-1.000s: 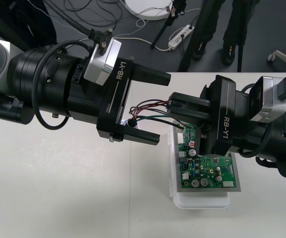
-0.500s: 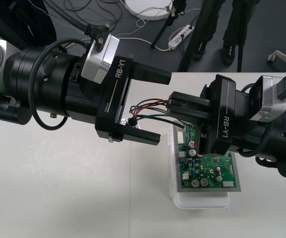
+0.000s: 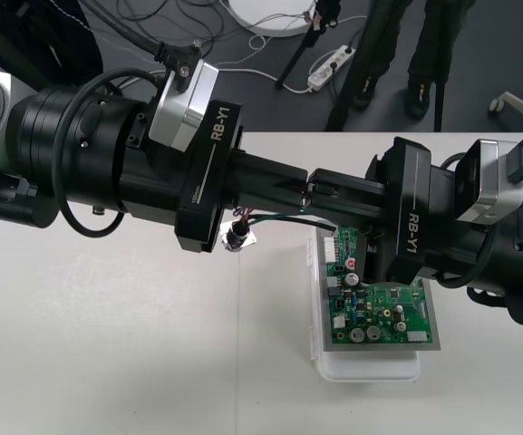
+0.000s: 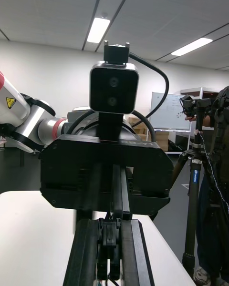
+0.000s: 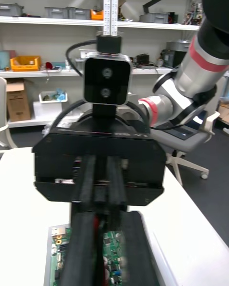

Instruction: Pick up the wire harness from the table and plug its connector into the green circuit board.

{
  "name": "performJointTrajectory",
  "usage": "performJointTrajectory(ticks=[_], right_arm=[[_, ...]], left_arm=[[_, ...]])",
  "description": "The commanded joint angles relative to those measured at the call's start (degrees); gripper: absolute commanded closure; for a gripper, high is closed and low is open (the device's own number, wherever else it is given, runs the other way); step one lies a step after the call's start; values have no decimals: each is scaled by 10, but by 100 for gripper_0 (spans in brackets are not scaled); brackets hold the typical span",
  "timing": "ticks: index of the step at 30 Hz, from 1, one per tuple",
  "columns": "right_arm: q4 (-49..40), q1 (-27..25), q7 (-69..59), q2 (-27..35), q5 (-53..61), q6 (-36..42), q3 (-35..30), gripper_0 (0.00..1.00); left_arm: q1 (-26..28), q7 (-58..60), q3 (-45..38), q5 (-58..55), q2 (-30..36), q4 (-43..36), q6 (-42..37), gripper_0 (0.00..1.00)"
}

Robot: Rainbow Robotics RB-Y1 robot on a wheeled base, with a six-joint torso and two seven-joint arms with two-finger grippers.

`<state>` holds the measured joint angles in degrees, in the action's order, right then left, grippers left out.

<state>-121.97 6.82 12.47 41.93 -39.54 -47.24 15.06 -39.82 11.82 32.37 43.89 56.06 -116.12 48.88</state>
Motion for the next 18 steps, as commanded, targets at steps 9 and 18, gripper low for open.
performJointTrajectory(ticks=[9, 18], right_arm=[[-18, 15, -19, -9, -2, 5, 6, 100], [-18, 15, -22, -9, -2, 5, 6, 83]], left_arm=[[-25, -29, 8, -8, 20, -17, -16, 100], [-25, -29, 8, -8, 20, -17, -19, 100]])
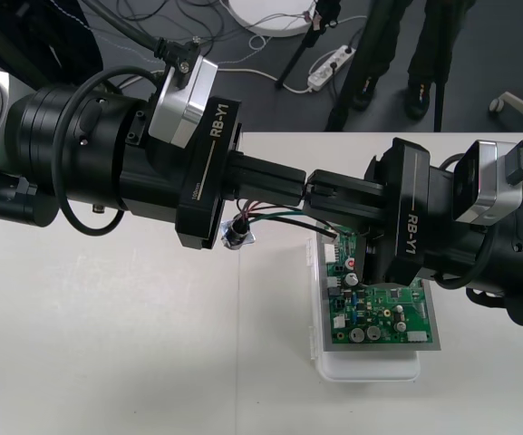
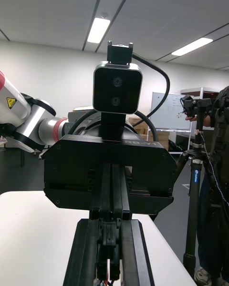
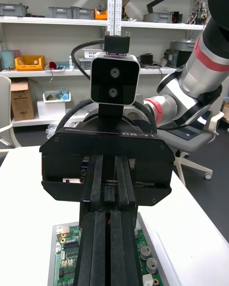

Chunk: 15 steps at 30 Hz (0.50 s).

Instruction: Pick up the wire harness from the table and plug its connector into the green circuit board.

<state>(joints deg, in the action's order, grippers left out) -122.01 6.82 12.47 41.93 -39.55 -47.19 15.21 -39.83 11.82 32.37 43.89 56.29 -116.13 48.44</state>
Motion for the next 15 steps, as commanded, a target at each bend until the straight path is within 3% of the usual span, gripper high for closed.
performJointTrajectory(ticks=[1, 2, 3, 5, 15], right_arm=[[-17, 15, -21, -9, -1, 4, 4, 73], [-17, 14, -22, -10, -2, 4, 4, 56], [-17, 15, -22, -9, -1, 4, 4, 24], [-17, 15, -22, -10, -1, 4, 4, 0], [-17, 15, -23, -9, 3, 4, 4, 0]], left_arm=[[-24, -29, 8, -8, 18, -16, -14, 100], [-24, -29, 8, -9, 18, -16, -14, 100], [-24, -29, 8, -8, 18, -16, -14, 100], [-24, -29, 8, -9, 18, -16, -14, 100], [-24, -30, 8, -9, 18, -16, -14, 100]])
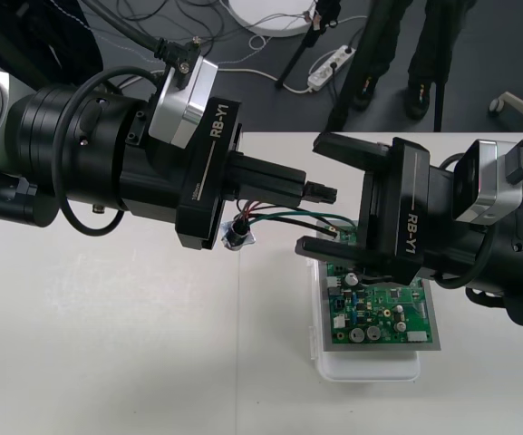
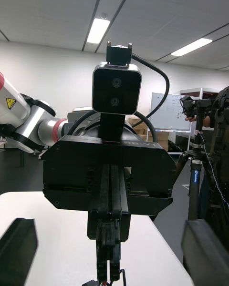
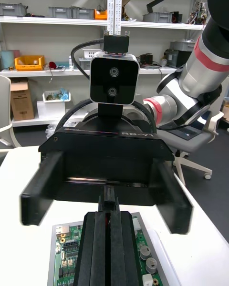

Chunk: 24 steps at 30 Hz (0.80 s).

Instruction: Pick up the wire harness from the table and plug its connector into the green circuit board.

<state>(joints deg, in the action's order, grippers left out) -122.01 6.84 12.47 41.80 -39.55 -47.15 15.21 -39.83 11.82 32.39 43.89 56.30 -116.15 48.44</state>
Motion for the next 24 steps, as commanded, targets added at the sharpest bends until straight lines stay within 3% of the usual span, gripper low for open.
performJointTrajectory(ticks=[1, 11, 24], right_arm=[[-17, 15, -23, -8, 4, 4, 4, 0], [-17, 15, -23, -8, 8, 6, 4, 0], [-17, 9, -52, 41, 10, 18, -20, 0]], left_arm=[[-24, -30, 7, -9, 18, -16, -14, 100], [-8, -43, 7, -36, 18, 17, -12, 100], [21, -109, 7, -92, 18, 113, 101, 100]])
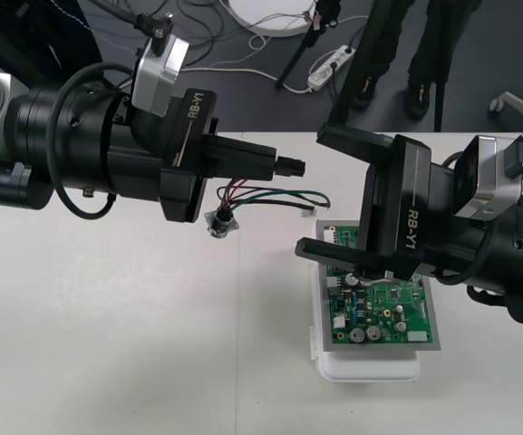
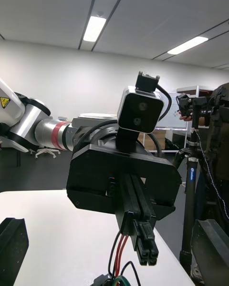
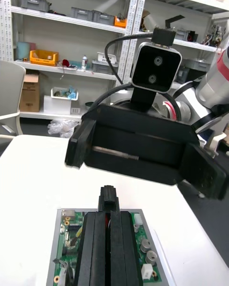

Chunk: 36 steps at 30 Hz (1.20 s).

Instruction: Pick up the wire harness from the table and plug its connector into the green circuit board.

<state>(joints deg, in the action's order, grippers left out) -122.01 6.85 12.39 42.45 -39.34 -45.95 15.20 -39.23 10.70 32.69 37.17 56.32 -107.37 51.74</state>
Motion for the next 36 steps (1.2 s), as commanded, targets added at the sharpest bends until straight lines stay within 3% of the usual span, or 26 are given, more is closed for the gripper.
performJointTrajectory(ticks=[1, 15, 20, 26, 36], right_arm=[[-17, 9, -70, 41, 8, 6, -25, 0], [-39, 0, -259, 88, -81, 1, -114, 0], [-43, -18, -334, 89, -149, -54, -178, 0], [-43, -47, -399, 103, -206, -133, -252, 0], [-45, -111, -403, 168, -273, -157, -277, 0]], left_arm=[[21, -107, 4, -29, 16, 34, 80, 100], [59, -212, 4, -39, -28, 168, 206, 100], [77, -253, 4, -39, -51, 219, 247, 100], [112, -286, 4, -32, -70, 243, 257, 100], [157, -303, 4, -13, -96, 268, 260, 100]])
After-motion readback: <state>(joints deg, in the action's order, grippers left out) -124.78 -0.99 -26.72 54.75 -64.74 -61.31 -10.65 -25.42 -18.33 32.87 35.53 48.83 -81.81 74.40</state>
